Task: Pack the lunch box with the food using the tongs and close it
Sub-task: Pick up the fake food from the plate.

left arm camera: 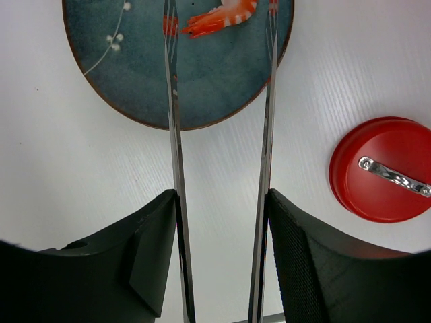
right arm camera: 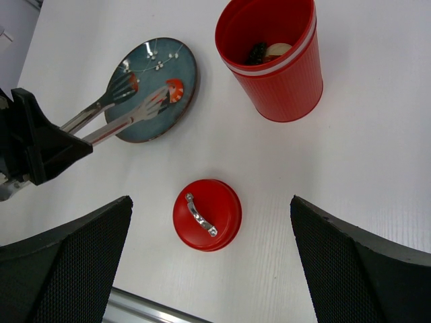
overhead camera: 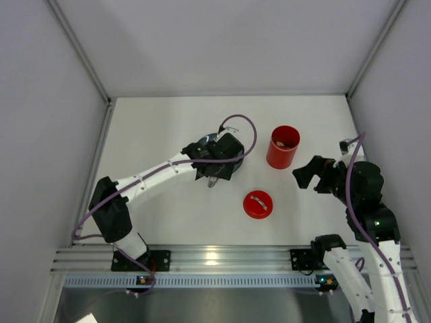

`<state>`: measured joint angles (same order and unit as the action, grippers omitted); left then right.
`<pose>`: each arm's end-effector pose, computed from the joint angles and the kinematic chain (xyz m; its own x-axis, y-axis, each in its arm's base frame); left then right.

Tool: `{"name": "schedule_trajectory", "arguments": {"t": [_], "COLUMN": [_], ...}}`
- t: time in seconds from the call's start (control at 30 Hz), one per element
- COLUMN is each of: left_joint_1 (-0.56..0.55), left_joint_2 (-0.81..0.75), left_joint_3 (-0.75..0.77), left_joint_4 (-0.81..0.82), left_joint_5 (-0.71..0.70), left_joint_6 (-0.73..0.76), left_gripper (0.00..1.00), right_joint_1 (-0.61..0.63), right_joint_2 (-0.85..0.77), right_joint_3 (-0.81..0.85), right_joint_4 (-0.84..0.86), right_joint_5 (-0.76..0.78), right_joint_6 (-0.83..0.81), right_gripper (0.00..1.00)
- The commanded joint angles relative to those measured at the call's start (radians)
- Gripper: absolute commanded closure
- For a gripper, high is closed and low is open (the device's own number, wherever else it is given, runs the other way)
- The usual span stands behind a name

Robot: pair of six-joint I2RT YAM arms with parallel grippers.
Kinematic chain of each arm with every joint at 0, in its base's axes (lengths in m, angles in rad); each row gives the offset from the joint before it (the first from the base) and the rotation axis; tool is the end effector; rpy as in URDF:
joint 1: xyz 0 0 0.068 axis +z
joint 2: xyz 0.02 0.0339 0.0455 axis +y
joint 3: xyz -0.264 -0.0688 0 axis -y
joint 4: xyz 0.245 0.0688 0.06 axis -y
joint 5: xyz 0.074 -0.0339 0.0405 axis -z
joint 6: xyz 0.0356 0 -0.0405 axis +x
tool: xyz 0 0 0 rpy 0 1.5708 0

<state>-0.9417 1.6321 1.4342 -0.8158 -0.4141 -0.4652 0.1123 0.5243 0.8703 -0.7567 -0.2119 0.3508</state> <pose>0.2143 -0.2702 0.2972 -0.7223 0.2946 -0.6257 0.3256 0.9430 0.0680 0.0999 0.0188 0.3418 -0.4761 0.2844 -0.8321 -0.1465 0.9074 0.3939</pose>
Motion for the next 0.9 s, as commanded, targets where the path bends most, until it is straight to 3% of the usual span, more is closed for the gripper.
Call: {"name": "schedule_trajectory", "arguments": {"t": [0.0,0.27,0.87], "left_joint_1": [0.043,0.064,0.121], "left_joint_2": [0.000,0.029,0.078], "left_joint_3": [-0.018,-0.043,-0.051], "left_joint_4": [0.085,0.165,0.167], "left_joint_5": [0.037,0.060,0.138], "left_joint_6": [0.026,0.072,0.069], "left_gripper": [0.40,0.41,0.45], "right_joint_1": [-0.010,-0.010,-0.010], "right_joint_2": [-0.006,0.000,0.003], "right_joint_3": [0.004,0.010,0.012], "right_joint_4": [0.020,0.020,0.019], "right_joint_5": [-0.004,-0.004,-0.004], "right_joint_6": [-0.006,-0.009,-0.009], "right_gripper": [0.01,0.00,0.01]}}
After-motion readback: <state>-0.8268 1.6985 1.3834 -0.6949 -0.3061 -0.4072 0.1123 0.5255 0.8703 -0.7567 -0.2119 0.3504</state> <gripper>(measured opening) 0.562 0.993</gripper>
